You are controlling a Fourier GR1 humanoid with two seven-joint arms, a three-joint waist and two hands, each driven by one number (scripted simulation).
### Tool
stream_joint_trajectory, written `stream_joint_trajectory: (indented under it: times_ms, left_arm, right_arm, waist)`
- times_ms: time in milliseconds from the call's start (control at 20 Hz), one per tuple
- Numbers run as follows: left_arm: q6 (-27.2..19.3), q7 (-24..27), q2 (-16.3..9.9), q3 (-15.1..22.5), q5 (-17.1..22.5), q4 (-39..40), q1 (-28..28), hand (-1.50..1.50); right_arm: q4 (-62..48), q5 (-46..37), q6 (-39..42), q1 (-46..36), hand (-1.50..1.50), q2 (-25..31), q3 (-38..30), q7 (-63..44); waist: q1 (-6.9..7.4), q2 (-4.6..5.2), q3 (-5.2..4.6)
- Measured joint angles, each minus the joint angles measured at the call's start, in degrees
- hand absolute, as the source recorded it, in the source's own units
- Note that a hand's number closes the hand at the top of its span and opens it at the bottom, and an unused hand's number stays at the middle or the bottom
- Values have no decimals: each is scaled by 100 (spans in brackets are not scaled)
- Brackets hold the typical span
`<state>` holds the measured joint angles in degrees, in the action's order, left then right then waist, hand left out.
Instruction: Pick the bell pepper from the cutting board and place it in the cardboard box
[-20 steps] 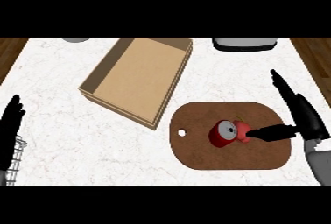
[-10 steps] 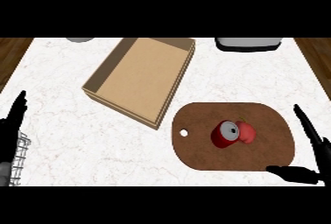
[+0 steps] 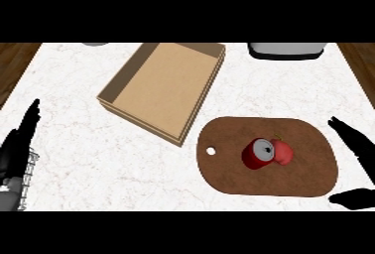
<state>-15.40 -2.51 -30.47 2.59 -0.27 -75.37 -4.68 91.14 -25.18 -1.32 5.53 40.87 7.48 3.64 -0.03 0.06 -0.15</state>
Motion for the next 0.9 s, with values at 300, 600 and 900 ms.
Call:
stream_joint_trajectory:
  times_ms: [300,600,900]
  left_arm:
    - [3,-166,47,33,-110,-117,-105,0]
    - [86,-61,163,-91,-227,47,-142,0]
    - [299,35,222,-353,-308,70,-64,0]
  right_arm:
    - [123,-344,1285,-762,-150,196,544,-1495]
    - [-88,-436,2340,-1567,-150,-242,806,-2429]
    - [-393,-953,2651,-1815,-150,-704,880,-2695]
  waist:
    - [87,5,4]
    - [58,1,11]
    - [33,-9,21]
